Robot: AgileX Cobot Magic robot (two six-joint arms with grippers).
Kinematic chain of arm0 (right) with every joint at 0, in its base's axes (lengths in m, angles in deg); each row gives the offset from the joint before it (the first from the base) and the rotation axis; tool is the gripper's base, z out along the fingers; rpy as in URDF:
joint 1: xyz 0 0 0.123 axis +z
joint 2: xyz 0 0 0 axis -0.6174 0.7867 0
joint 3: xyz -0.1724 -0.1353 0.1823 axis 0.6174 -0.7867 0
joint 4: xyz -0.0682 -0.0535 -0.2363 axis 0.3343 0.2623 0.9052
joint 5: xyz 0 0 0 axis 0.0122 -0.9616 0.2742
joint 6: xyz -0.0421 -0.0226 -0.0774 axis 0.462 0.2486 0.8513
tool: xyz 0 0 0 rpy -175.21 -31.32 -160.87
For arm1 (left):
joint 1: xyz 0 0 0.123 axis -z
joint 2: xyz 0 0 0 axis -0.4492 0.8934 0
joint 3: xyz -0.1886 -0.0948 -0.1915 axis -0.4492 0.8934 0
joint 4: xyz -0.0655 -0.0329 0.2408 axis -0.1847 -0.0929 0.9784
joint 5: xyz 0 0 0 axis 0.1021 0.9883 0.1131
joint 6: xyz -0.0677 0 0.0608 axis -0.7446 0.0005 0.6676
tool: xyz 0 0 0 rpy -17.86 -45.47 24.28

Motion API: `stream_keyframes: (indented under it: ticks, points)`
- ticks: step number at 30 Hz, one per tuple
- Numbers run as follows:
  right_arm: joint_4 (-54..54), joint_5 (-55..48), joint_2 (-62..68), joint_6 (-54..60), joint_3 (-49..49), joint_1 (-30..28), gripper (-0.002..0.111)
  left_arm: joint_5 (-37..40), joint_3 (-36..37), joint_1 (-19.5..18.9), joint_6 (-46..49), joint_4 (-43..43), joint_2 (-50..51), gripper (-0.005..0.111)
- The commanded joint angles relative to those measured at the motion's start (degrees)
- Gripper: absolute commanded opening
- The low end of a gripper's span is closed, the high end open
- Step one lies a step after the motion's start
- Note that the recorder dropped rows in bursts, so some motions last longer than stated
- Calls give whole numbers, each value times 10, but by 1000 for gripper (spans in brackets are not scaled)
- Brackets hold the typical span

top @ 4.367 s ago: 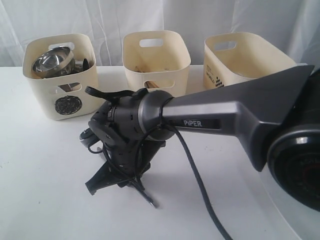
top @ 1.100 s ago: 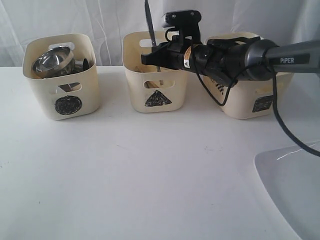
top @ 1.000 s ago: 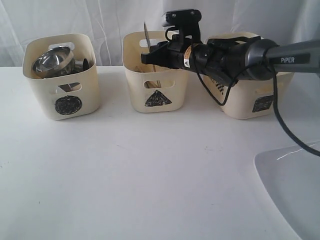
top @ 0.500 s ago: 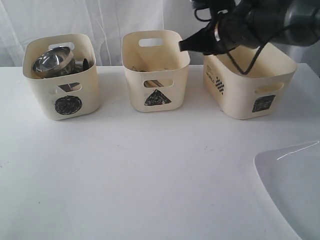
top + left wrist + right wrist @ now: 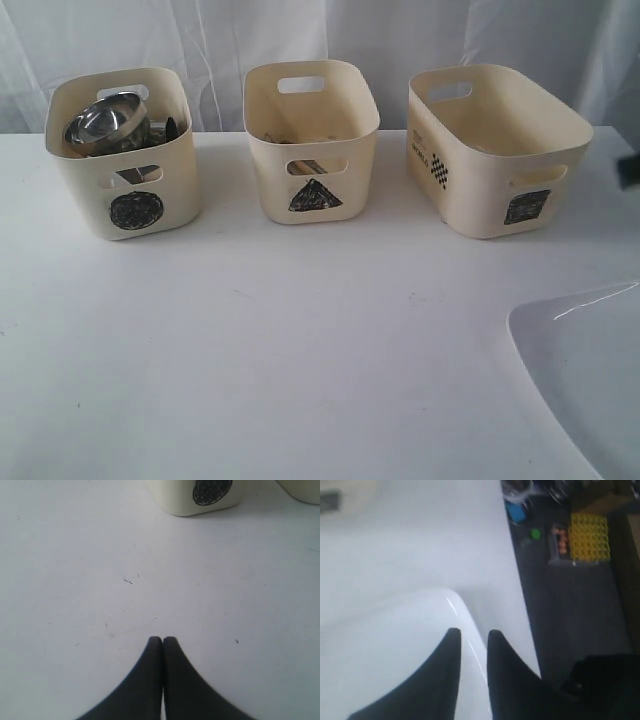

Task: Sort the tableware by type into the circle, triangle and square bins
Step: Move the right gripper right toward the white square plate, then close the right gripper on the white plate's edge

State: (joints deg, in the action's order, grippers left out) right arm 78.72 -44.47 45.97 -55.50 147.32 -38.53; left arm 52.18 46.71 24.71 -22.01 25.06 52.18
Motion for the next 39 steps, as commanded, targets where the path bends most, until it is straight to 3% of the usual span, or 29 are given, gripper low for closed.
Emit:
stream_keyframes:
  ticks: [1,6,11,14,16,20,23,26,32,36,39]
  points:
    - [-1,12,-146,13,-139,-81,15,1,2,-2,0,-8,1,0]
    - [-117,150,-305,17,-261,-137,9,1,2,-2,0,-8,1,0]
    - [-355,280,-366,91,-325,-140,9,1,2,-2,0,-8,1,0]
    - [-504,303,-368,206,-318,-140,9,1,2,-2,0,-8,1,0]
    - [-580,253,-359,264,-303,-140,9,1,2,-2,0,-8,1,0]
    - [-575,66,-282,285,-243,-140,9,1,2,-2,0,-8,1,0]
    - [-581,16,-212,318,-195,-140,9,1,2,-2,0,-8,1,0]
    - [-571,40,-153,323,-143,-140,9,1,2,-2,0,-8,1,0]
    - [-514,235,-96,332,-119,-140,9,1,2,-2,0,-8,1,0]
    - [-570,235,-89,296,-119,-140,9,1,2,-2,0,-8,1,0]
    - [-675,181,-72,266,-116,-150,9,1,2,-2,0,-8,1,0]
